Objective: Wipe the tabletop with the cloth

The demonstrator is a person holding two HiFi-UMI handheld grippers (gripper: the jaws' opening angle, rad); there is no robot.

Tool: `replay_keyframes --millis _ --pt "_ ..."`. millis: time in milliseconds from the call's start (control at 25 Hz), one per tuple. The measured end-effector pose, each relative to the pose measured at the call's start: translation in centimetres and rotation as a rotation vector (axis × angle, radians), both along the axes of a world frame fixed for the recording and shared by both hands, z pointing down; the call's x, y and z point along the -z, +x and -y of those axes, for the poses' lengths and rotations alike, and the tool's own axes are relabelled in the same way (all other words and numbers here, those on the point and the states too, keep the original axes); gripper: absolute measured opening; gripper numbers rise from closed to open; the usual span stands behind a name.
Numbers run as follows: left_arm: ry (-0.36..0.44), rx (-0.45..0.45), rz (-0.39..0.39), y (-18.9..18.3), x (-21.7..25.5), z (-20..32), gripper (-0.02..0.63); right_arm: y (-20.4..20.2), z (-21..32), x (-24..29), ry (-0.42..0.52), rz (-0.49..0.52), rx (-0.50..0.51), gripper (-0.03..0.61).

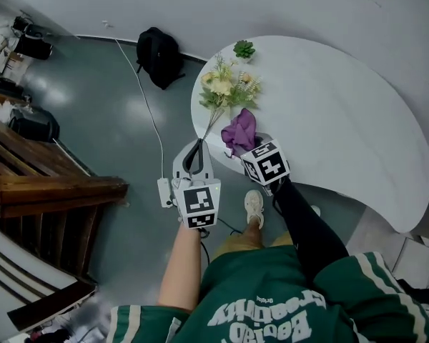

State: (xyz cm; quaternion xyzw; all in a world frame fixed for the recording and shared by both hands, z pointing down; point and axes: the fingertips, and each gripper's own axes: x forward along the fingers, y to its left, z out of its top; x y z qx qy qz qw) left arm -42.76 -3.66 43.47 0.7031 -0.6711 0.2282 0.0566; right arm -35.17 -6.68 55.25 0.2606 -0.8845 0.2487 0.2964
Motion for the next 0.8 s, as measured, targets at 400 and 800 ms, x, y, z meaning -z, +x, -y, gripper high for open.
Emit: replay_keyframes --millis 400,800 --pt "-0.027 0.051 -0.029 -3.5 -1.8 -1.1 0.002 -4.1 -1.5 -5.4 -0.129 -0.091 0.066 0.120" --pt "-0.039 -0.071 -0.054 3.1 -2.5 1.9 0.002 6.1 0.1 -5.6 -0.139 -0.128 -0.102 0.121"
